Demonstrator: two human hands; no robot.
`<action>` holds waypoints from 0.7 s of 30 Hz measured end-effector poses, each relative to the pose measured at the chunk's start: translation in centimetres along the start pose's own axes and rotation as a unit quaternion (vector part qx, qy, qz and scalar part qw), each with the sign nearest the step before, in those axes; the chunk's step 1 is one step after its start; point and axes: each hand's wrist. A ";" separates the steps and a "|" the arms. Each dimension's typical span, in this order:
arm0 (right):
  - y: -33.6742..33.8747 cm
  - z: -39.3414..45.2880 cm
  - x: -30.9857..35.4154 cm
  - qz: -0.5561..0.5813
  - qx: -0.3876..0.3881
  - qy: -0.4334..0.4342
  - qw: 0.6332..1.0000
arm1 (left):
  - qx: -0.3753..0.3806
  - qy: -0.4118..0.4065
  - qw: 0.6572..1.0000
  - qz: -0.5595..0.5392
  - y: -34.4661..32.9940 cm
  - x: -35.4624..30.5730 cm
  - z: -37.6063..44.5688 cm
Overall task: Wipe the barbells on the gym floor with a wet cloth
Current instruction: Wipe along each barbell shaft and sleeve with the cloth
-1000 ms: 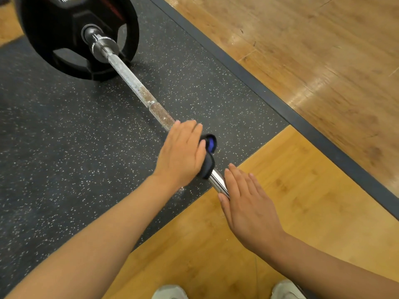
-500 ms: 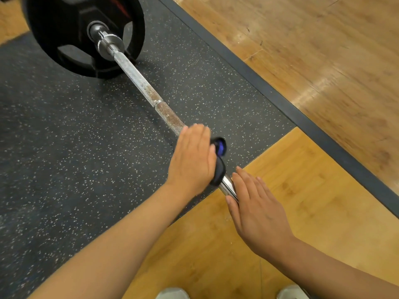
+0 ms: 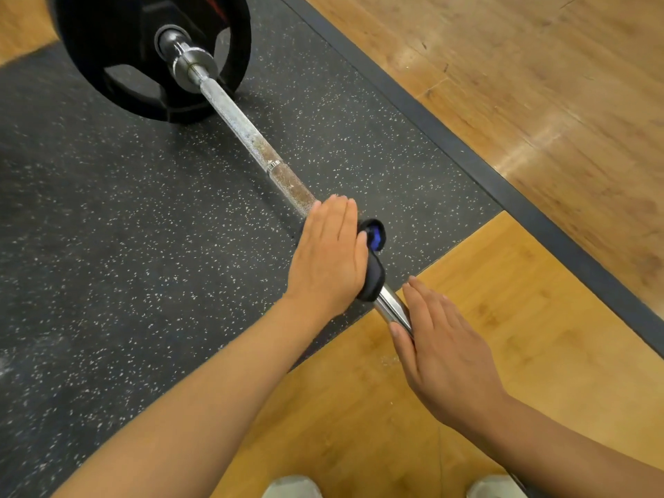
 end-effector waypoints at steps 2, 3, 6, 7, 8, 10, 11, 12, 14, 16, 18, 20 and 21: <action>0.0 0.0 0.0 0.002 -0.008 0.001 1.000 | 0.005 0.044 0.999 -0.015 0.2 1.4 1.5; -0.1 0.0 -0.1 0.003 -0.010 0.003 1.000 | -0.001 0.060 0.998 -0.024 0.2 1.7 1.9; -0.1 0.1 -0.3 -0.001 -0.009 0.012 1.000 | -0.021 0.067 0.996 -0.050 0.1 0.4 1.2; -0.1 0.1 -0.4 -0.002 -0.009 0.016 1.000 | -0.022 0.047 0.997 -0.054 0.0 -0.3 0.4; -0.2 0.1 -0.4 -0.002 -0.008 0.020 1.000 | -0.023 0.017 0.998 -0.055 -0.2 -0.9 -0.5; -0.2 0.2 -0.5 0.000 -0.003 0.020 1.000 | -0.028 -0.045 0.997 -0.048 -0.5 -1.1 -1.7; -0.2 0.2 -0.5 -0.001 -0.001 0.020 1.000 | -0.032 -0.071 0.996 -0.036 -0.5 -0.5 -1.5; -0.2 0.2 -0.5 -0.002 -0.001 0.020 1.000 | -0.036 -0.090 0.995 -0.021 -0.3 0.3 -0.9; 0.0 0.3 -0.4 -0.005 -0.006 0.021 1.000 | -0.037 -0.077 0.996 -0.005 0.0 2.0 1.1; 0.0 0.3 -0.4 -0.002 -0.010 0.022 1.000 | -0.052 -0.017 0.998 -0.009 0.5 3.9 3.6; -0.1 0.3 -0.5 -0.003 -0.011 0.027 1.000 | -0.068 0.028 0.997 -0.010 0.7 5.0 5.1; -0.3 0.3 -0.7 -0.005 -0.008 0.037 0.999 | -0.067 0.039 0.997 -0.016 0.3 4.7 4.8; -0.3 0.4 -0.7 -0.005 -0.008 0.043 0.999 | -0.067 0.036 0.997 -0.024 0.1 4.1 4.0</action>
Point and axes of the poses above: each hand's wrist, its own z-axis towards the middle knuckle, its own y-axis out of the back of the hand, x = y × z, and after that the axes turned 5 degrees about z, right-handed
